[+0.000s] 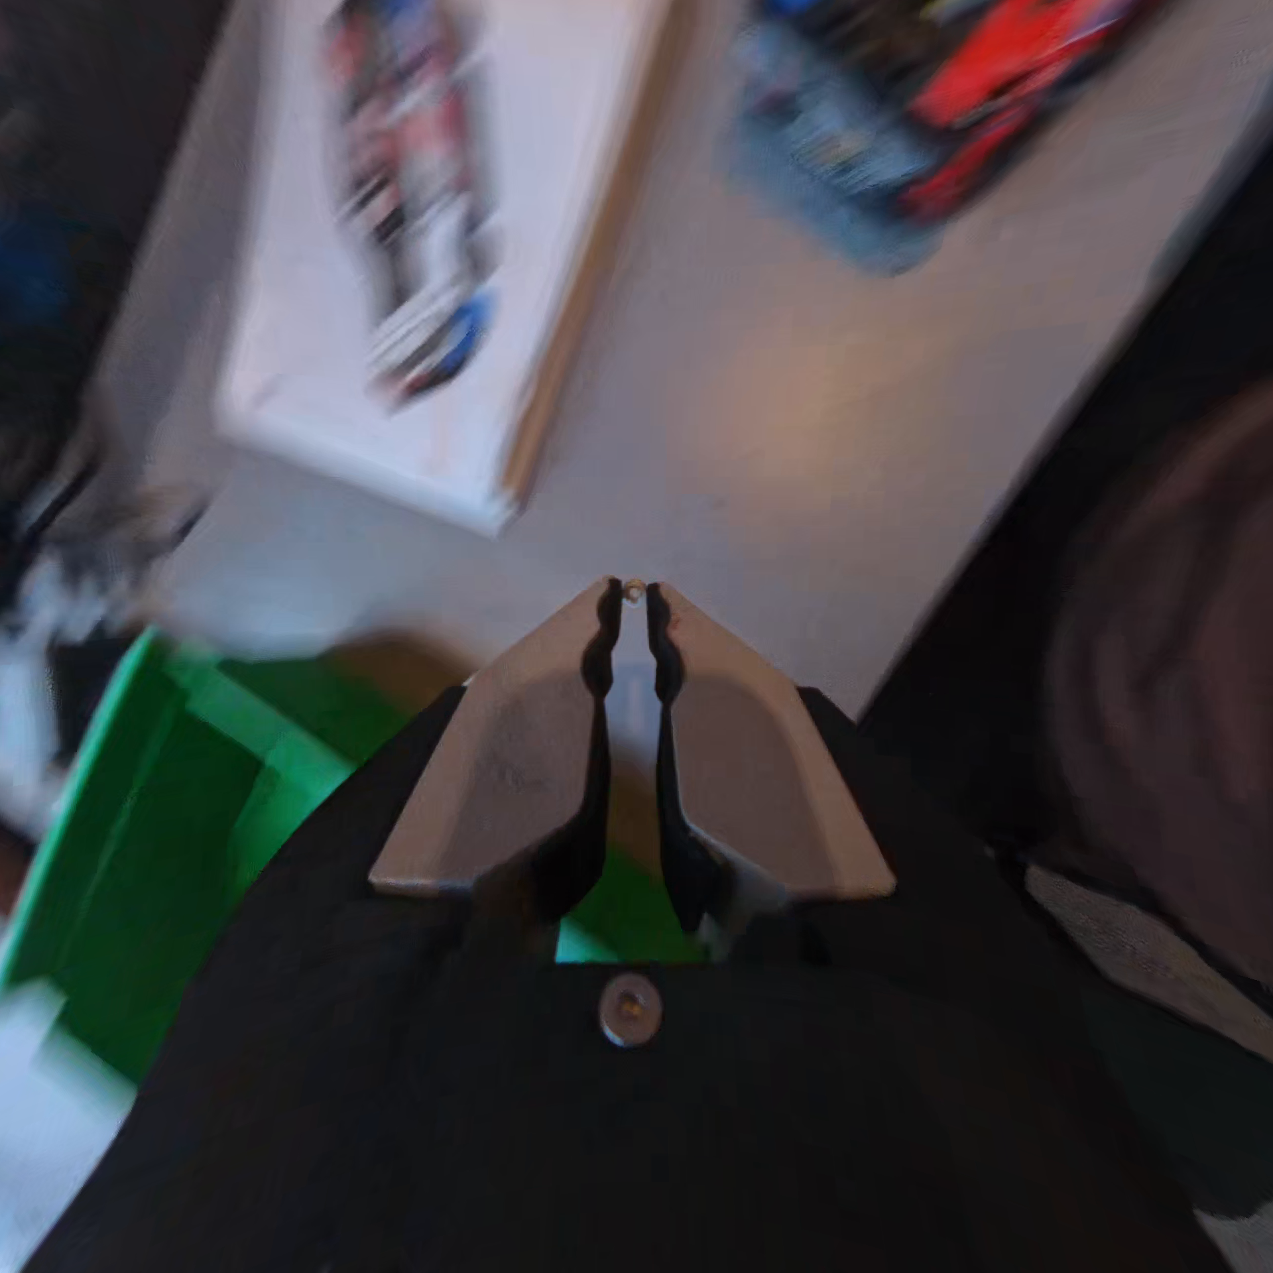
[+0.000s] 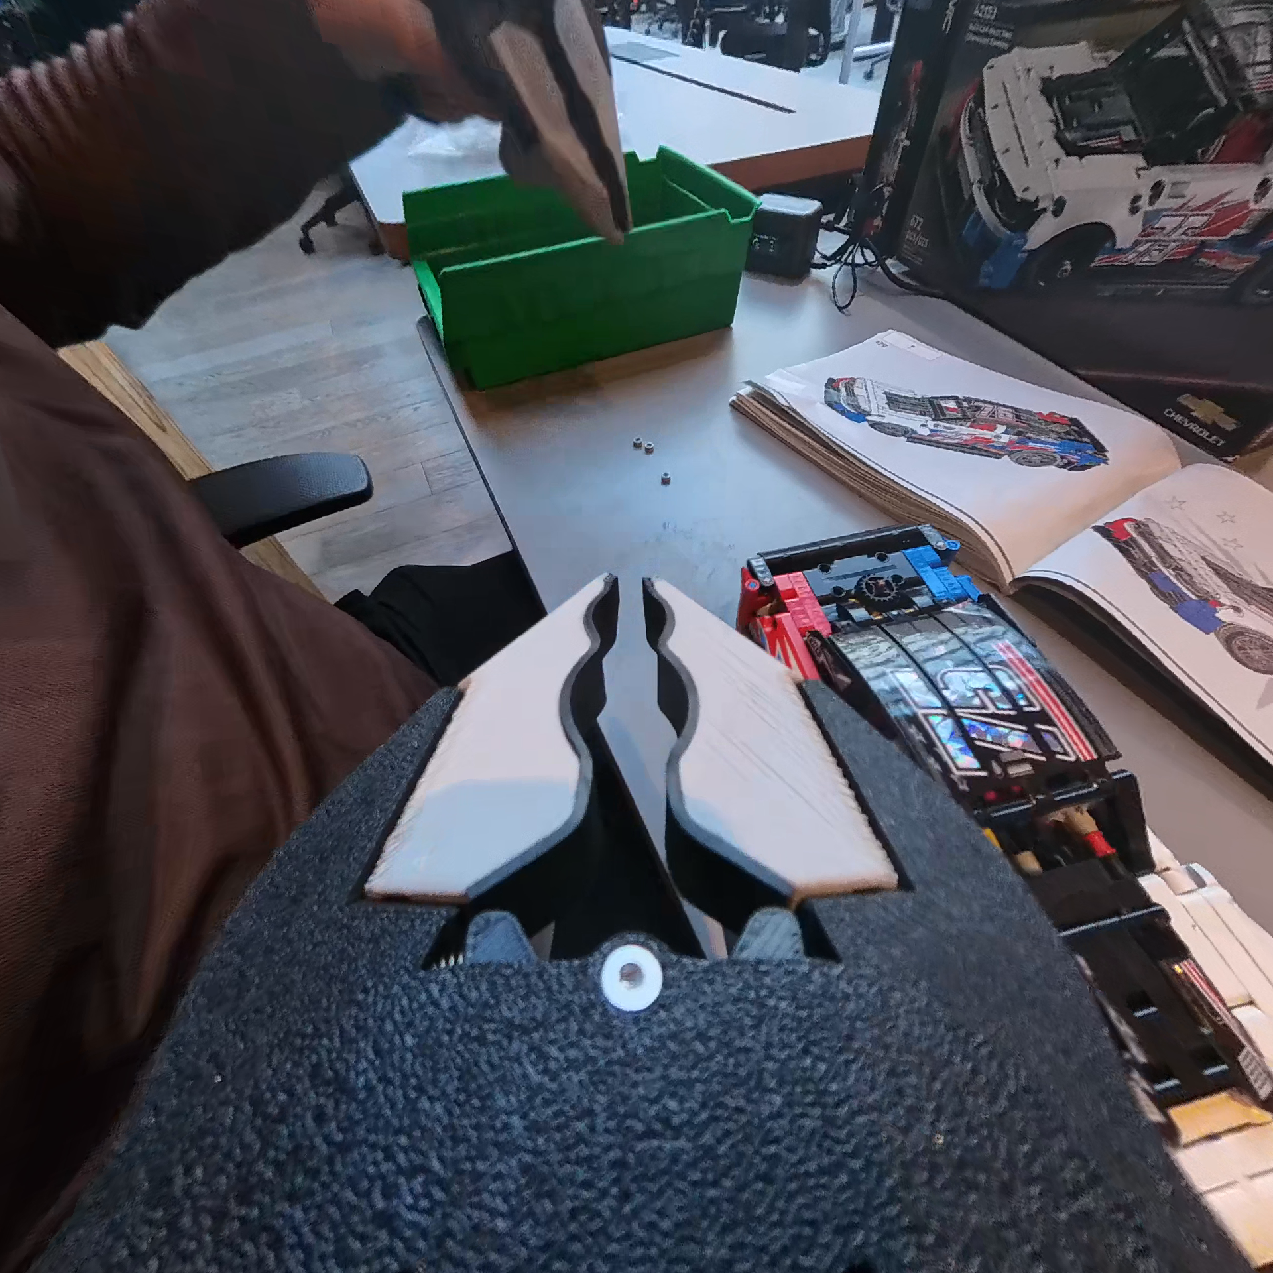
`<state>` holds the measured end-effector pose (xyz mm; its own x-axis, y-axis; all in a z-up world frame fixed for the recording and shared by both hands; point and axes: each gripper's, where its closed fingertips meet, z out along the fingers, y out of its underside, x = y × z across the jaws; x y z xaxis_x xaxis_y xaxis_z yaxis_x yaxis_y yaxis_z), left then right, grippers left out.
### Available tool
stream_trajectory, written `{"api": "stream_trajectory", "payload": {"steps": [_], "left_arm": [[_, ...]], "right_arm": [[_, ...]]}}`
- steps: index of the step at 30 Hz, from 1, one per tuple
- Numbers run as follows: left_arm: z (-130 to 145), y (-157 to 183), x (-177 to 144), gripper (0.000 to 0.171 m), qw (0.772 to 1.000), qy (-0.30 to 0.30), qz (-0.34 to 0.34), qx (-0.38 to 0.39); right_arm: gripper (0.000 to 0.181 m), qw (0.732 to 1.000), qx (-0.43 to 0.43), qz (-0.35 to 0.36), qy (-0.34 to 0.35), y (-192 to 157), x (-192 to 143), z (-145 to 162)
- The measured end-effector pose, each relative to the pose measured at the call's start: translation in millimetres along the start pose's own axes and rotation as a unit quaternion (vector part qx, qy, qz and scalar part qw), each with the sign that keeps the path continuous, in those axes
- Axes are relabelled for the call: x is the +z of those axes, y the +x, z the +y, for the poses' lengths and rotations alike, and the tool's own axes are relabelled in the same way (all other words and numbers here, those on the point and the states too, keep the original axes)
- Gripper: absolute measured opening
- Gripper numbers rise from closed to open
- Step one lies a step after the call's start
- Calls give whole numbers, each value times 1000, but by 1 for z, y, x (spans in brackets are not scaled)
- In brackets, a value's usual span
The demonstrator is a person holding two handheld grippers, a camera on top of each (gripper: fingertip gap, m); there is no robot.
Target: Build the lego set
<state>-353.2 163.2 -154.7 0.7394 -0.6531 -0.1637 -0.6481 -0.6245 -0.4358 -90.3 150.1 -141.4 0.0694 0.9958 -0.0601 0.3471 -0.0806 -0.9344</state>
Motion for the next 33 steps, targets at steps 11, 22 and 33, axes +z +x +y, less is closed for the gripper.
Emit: {"api": "stream_trajectory", "payload": {"steps": [11,22,33], "left_arm": [[-68,155,160,4,983,59,133,116],[-56,149,149,9,972,107,181,103],[-68,155,159,10,965,135,185,128]], "right_arm": [[3,995,36,60,-75,3,20,69],[4,986,30,112,-116,17,42,99],[22,975,34,190,-108,-5,56,117]]}}
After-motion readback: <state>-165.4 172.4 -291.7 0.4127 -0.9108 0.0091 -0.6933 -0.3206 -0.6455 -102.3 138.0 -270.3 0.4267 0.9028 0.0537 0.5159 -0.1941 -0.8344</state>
